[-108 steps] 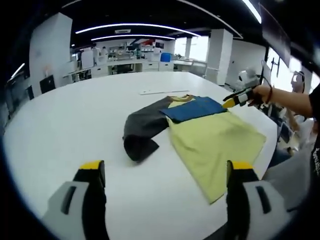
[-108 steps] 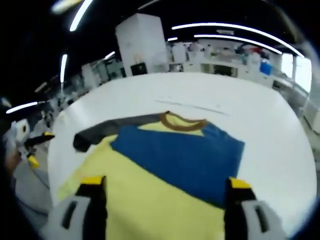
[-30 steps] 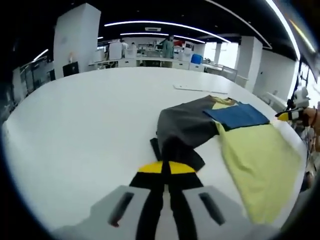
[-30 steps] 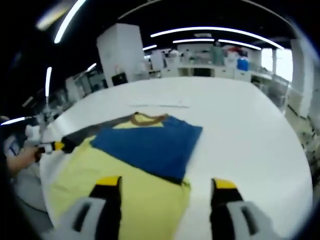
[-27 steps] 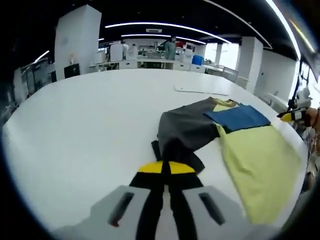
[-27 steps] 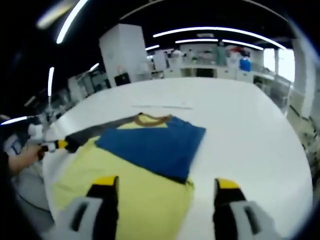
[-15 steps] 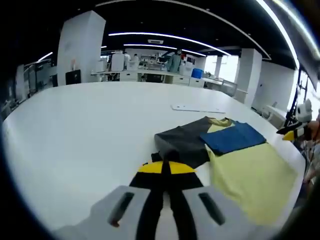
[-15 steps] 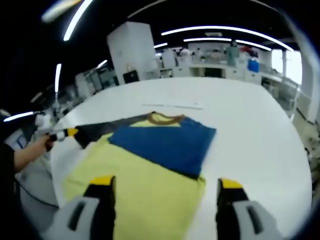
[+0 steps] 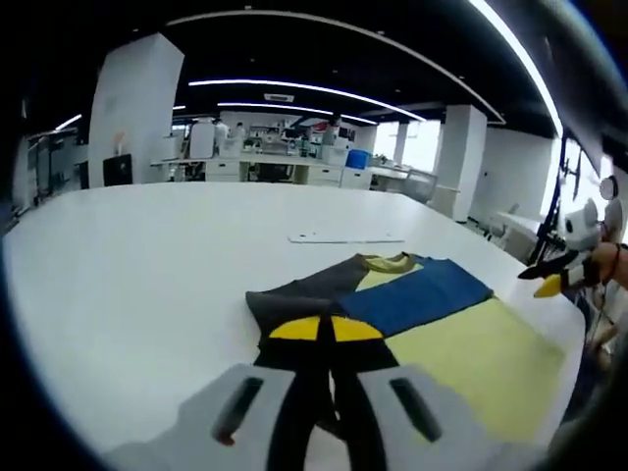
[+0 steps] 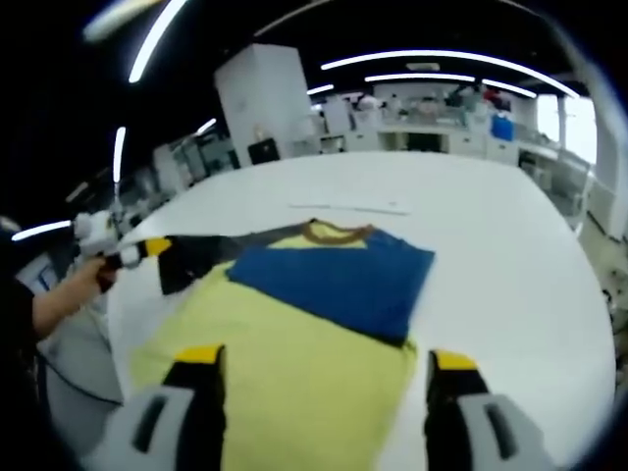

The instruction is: Fold the garment on the visible template until the final outline fits inside the template.

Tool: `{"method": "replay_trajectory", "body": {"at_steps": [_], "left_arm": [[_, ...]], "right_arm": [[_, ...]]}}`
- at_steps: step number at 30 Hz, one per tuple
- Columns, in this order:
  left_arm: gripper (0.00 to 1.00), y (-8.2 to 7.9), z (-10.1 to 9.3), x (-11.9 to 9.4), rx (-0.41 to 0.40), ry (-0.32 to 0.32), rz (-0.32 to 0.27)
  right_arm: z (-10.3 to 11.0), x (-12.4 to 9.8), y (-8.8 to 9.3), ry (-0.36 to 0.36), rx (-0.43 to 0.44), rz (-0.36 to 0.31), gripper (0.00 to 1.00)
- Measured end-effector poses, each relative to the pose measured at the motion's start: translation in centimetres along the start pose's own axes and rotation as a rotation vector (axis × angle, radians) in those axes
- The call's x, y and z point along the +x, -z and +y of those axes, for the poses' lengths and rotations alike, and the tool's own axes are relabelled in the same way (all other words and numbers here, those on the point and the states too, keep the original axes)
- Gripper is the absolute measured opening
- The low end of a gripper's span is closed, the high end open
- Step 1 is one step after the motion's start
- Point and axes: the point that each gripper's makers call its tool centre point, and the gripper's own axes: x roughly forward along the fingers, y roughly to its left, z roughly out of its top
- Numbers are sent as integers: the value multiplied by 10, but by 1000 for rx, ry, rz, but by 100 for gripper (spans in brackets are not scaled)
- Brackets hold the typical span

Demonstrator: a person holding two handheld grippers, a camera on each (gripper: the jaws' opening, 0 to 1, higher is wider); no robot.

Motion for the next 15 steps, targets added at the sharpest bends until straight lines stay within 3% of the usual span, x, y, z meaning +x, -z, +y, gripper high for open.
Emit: {"method": "replay_trajectory", "body": {"at_steps": [8, 12, 15], "left_arm": [[0, 12, -37, 16, 66, 72, 59], [0, 24, -52, 24, 82, 97, 89], [1, 41, -66, 30, 104, 145, 149]], "right_arm": [[2, -2, 4, -1, 5, 7, 83], [3, -2, 5, -3, 6, 9, 84], [5, -3, 4, -5, 3, 6, 84]]}}
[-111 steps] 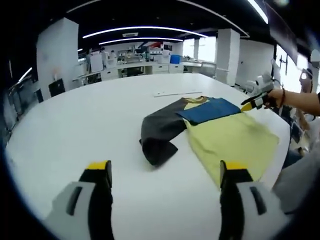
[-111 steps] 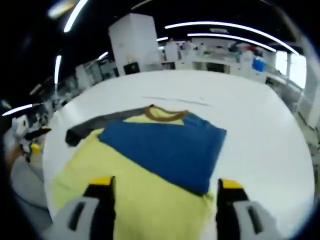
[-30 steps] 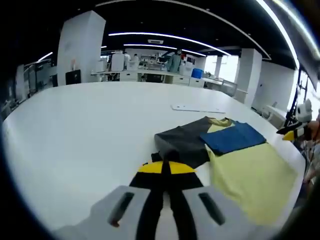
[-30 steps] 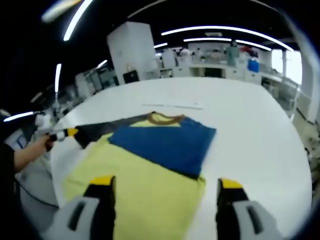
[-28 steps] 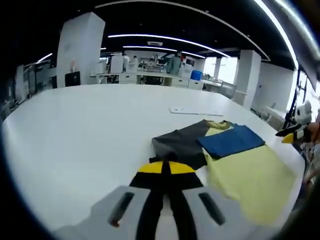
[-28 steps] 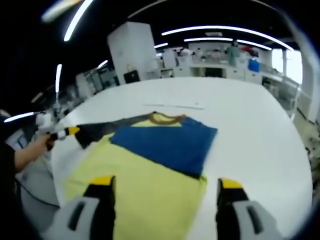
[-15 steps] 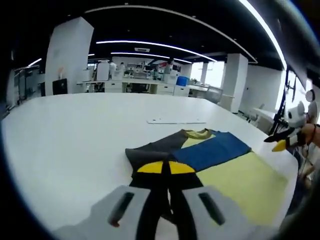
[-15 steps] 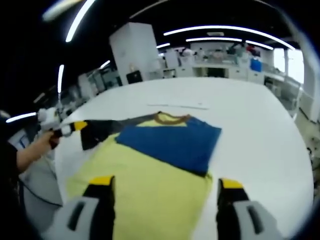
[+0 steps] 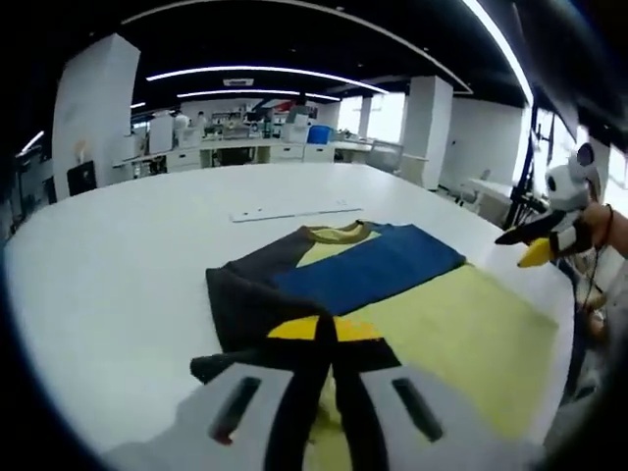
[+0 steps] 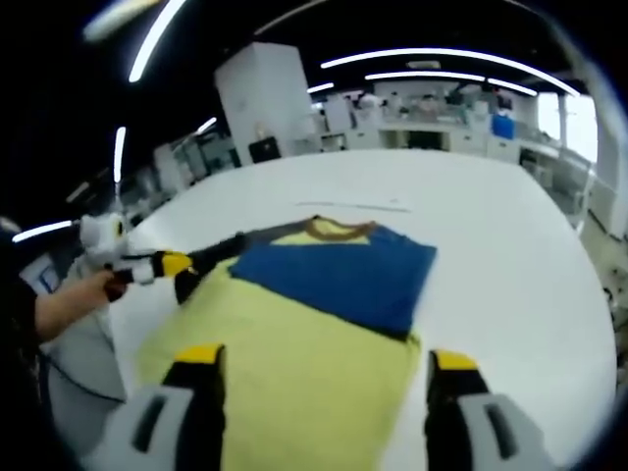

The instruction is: Fold the garment on the visible template until the final outline fits inside the template.

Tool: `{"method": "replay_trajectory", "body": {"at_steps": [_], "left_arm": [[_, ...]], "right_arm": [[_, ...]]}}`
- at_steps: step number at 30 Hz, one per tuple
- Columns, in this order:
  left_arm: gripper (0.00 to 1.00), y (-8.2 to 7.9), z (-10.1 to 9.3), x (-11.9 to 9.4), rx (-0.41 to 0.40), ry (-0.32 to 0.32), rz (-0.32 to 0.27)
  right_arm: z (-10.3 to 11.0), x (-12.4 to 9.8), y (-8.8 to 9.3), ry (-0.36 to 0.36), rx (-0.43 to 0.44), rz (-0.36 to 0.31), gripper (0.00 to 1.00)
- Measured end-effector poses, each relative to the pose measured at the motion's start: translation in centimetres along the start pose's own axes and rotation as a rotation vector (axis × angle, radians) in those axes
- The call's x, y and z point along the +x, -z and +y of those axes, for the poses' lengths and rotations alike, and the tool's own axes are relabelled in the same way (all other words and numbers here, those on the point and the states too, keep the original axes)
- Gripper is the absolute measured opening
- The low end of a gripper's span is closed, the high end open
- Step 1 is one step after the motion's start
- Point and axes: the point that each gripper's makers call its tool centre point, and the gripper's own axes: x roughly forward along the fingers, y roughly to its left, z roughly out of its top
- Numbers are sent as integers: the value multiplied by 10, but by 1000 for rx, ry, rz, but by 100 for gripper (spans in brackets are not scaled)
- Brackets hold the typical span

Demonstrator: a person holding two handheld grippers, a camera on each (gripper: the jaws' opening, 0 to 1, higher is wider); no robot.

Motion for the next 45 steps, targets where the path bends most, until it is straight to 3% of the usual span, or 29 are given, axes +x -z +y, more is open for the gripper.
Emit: {"method": "replay_trajectory", "body": {"at_steps": [11, 16, 22, 27, 36, 39, 42, 45], "left_arm": [[16, 27, -11, 7, 36, 36, 77], [28, 19, -14, -2, 46, 27, 48], [48, 10, 12, -17, 54, -71, -10], [59, 10, 27, -32, 26, -124, -21], [71, 24, 50, -47, 36, -138, 3], [69, 30, 58, -49, 14, -138, 17], [60, 39, 66, -54, -33, -161, 47], [52, 43, 67, -55, -80, -174, 39]], "right_arm": [[16, -6, -3, -27, -30, -3, 89], [19, -6, -2, -38, -33, 0, 90], [20, -8, -3, -43, -36, -2, 90], [22, -12, -5, -45, -42, -6, 91], [29, -14, -2, -53, -52, 4, 91], [32, -16, -1, -53, -53, 7, 91], [28, -14, -1, -51, -51, 9, 90], [31, -15, 0, -50, -51, 12, 90]]}}
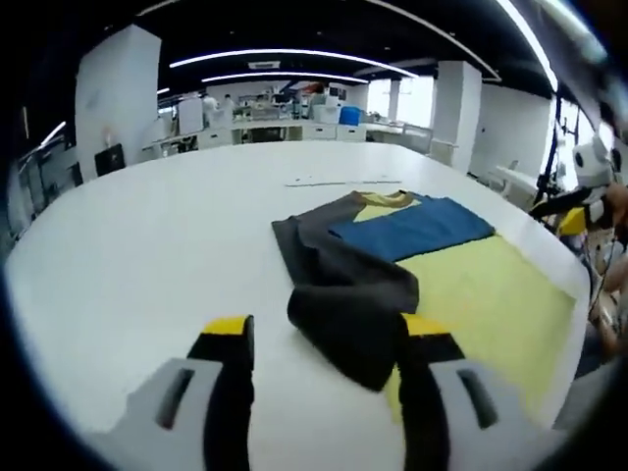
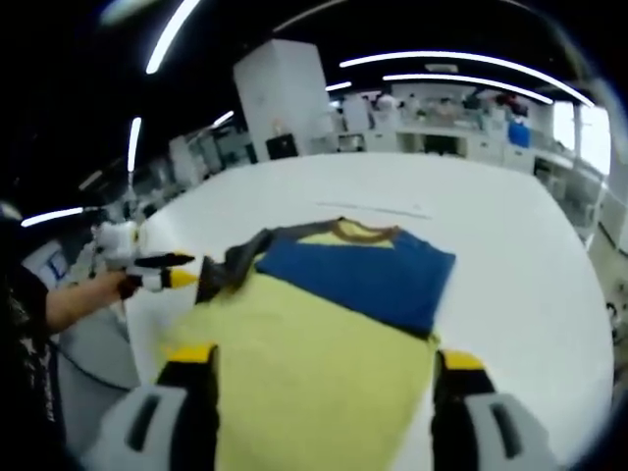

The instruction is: Fold the garment on the visible template until the final outline fits inside the template.

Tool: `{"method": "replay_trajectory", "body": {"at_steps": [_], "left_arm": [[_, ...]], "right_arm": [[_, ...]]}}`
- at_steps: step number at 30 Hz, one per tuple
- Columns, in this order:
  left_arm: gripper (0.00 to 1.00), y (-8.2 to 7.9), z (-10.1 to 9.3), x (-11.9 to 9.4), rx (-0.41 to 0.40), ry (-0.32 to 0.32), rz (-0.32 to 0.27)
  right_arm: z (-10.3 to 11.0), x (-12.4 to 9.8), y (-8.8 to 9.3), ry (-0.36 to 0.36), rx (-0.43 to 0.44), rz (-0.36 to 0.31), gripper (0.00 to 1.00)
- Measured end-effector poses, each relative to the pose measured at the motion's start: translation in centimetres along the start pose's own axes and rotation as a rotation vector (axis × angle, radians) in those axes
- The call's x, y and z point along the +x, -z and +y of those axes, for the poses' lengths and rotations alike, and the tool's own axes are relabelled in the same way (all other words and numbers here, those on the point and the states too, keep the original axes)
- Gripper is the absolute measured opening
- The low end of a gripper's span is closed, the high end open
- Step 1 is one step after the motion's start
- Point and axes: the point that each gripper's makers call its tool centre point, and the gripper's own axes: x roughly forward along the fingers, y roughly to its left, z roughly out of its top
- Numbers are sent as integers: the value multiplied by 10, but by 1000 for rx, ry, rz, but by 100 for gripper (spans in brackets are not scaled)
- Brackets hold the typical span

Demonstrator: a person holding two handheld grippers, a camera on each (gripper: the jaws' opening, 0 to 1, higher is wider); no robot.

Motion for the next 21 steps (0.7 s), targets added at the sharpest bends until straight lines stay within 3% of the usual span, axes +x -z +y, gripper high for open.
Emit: {"method": "replay_trajectory", "body": {"at_steps": [10, 18, 21], "left_arm": [[26, 21, 1, -5, -52, -59, 65], [16, 26, -8, 3, -64, -48, 80], [12, 31, -6, 8, -46, -62, 112]], "right_arm": [[3, -1, -1, 2, -6, 4, 89], [1, -2, 2, 10, -8, 12, 88], [0, -2, 2, 12, -9, 13, 88]]}}
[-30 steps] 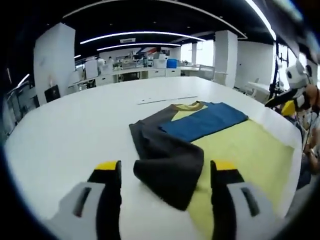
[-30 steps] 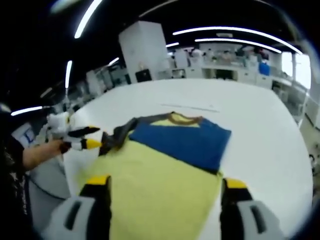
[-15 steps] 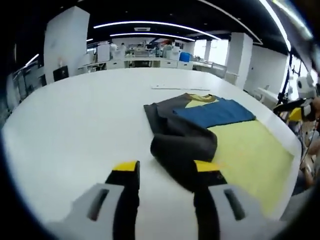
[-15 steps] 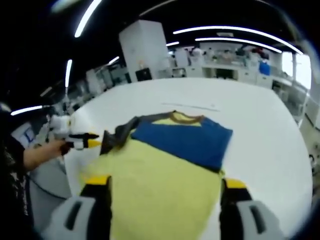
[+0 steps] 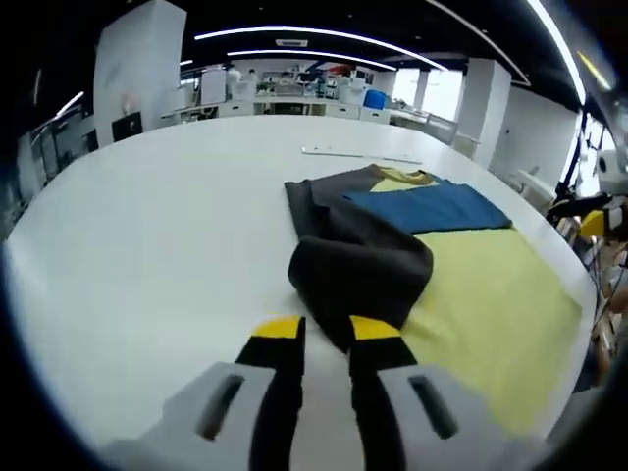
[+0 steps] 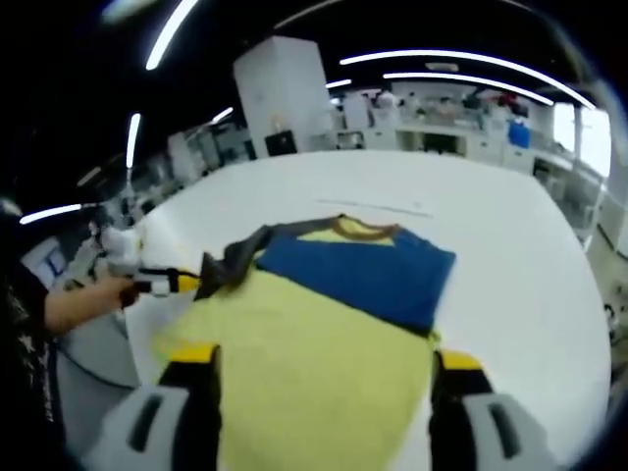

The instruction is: Fold the garment on the visible template until the final outline fits inside the template.

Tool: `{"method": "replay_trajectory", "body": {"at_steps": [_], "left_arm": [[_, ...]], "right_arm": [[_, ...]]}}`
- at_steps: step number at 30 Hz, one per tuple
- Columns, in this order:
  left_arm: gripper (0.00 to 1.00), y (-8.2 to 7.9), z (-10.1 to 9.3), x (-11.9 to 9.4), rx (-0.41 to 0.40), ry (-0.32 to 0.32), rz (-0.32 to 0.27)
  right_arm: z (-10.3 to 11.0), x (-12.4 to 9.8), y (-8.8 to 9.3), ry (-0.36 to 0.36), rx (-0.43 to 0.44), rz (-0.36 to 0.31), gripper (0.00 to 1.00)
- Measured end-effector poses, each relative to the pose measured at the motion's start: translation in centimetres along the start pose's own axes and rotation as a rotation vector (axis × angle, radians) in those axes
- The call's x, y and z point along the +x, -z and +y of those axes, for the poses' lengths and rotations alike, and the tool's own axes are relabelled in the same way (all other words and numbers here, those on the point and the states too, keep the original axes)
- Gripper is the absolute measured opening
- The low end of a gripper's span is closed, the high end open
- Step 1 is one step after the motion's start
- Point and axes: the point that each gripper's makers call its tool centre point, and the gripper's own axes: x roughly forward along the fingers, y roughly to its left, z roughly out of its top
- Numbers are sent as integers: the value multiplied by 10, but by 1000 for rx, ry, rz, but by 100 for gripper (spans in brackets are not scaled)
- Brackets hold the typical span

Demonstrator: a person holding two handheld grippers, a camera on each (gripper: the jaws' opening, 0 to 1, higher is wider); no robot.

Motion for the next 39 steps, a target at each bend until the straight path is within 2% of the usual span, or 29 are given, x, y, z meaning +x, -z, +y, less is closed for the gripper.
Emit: {"method": "replay_trajectory", "body": {"at_steps": [6, 11, 18, 21, 25, 31, 35, 39], "left_arm": [[8, 8, 0, 2, -39, -10, 28], [6, 8, 1, 1, -55, -11, 26], [0, 10, -2, -2, -131, 6, 34], [0, 5, -1, -5, -170, 6, 6], [0, -3, 3, -9, -132, -9, -22], [0, -17, 7, -15, -134, -6, -67], [0, -30, 8, -18, -94, -13, -96], [0, -45, 5, -21, -89, 8, -130]], "right_arm": [[0, -3, 0, 8, -10, 0, 88], [3, -4, -4, 3, -22, -13, 90], [8, -7, -9, -6, -44, -26, 93], [9, -8, -10, -10, -51, -24, 95], [11, -11, -10, -10, -55, -28, 98], [14, -14, -7, -20, -71, -19, 99], [18, -16, -6, -29, -77, -18, 99], [21, -19, -5, -37, -83, -17, 99]]}}
